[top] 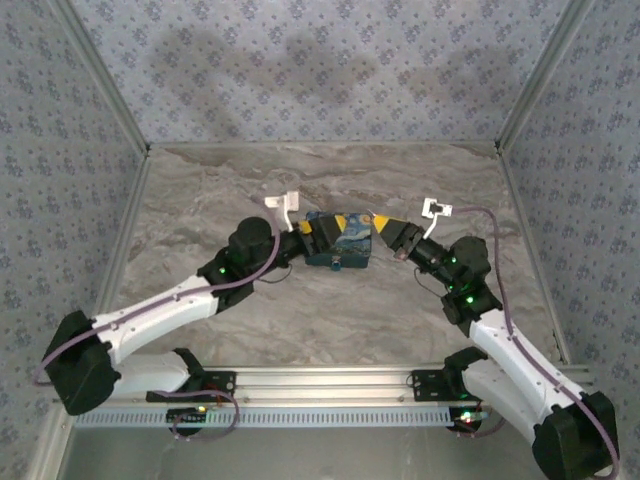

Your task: Unlock the padlock with the key

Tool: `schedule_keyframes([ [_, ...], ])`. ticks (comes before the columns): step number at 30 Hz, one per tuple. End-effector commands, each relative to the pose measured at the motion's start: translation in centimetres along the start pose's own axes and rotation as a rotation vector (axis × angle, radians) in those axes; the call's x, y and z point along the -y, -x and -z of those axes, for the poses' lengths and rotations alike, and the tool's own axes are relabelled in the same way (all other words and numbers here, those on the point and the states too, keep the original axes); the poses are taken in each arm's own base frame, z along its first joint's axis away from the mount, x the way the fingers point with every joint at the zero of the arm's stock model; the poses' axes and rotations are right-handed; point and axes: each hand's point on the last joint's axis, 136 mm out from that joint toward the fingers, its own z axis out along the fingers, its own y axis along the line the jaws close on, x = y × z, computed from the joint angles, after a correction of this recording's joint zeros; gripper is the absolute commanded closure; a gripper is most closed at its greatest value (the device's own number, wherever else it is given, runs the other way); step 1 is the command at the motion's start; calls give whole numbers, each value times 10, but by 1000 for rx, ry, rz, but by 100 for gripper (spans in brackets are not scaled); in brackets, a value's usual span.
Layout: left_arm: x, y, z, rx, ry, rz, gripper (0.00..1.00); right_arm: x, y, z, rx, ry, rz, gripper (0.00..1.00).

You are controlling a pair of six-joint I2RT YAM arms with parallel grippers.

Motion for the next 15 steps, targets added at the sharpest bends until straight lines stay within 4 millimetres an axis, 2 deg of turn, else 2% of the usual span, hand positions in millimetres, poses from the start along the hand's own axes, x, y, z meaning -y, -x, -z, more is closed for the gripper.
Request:
schedule_keyframes([
  [1, -44, -19, 14, -34, 156, -45, 7, 34, 1, 3, -48, -175, 52, 100],
  [7, -87, -68, 15, -221, 241, -105, 1, 99, 15, -3, -61, -435, 76, 100],
  [10, -106, -84, 13, -239, 250, -109, 0, 128, 18, -10, -68, -525, 86, 100],
  [15, -129, -99, 5, -242, 252, -187, 0, 173, 21, -29, -98, -630, 136, 100],
])
